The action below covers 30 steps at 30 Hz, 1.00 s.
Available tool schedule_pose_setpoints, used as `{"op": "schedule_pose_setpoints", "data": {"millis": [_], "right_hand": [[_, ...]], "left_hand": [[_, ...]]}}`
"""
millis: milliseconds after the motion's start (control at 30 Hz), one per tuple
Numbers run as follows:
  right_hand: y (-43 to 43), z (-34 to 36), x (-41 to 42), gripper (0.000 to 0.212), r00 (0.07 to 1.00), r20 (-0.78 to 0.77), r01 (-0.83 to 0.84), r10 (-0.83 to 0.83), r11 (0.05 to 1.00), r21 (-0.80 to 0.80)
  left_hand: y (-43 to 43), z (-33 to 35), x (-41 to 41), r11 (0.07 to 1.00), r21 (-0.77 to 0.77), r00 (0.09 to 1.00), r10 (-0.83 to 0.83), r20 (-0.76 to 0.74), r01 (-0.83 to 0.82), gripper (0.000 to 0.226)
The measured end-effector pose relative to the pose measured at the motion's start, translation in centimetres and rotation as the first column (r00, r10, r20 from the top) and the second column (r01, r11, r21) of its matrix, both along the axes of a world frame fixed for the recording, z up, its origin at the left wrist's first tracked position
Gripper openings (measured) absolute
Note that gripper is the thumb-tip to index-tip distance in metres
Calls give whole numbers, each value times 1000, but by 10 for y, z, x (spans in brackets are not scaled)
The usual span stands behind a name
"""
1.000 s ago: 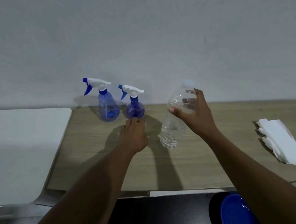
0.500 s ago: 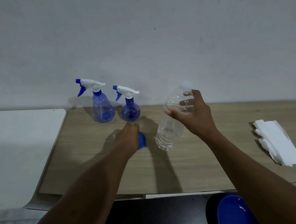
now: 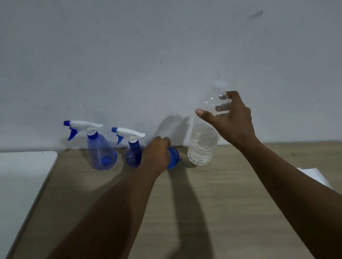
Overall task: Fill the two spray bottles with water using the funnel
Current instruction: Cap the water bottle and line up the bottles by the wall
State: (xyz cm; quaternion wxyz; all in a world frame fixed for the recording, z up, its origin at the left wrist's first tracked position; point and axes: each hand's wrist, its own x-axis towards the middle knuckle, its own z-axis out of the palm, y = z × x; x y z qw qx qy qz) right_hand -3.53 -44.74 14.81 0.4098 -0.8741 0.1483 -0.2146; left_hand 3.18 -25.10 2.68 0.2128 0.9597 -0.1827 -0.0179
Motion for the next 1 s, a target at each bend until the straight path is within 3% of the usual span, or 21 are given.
{"op": "schedule_pose_setpoints", "data": {"millis": [567, 700, 867, 1000], "right_hand": [[-38, -53, 47, 91, 992, -90, -71, 84, 988, 140], [-34, -54, 46, 95, 991, -101, -70, 89, 981, 179], [-30, -60, 29, 117, 971, -193, -86, 141, 959, 269], [-30, -73, -4, 100, 966, -254, 32, 45, 956, 292]], "left_hand": [[-31, -29, 31, 982, 191, 996, 17, -89, 0, 18], [-29, -29, 32, 987, 159, 996, 13, -92, 2, 16], [-22, -25, 15, 997, 83, 999, 3, -50, 1, 37], [-12, -16, -16, 999, 22, 1000, 28, 13, -29, 43]]}}
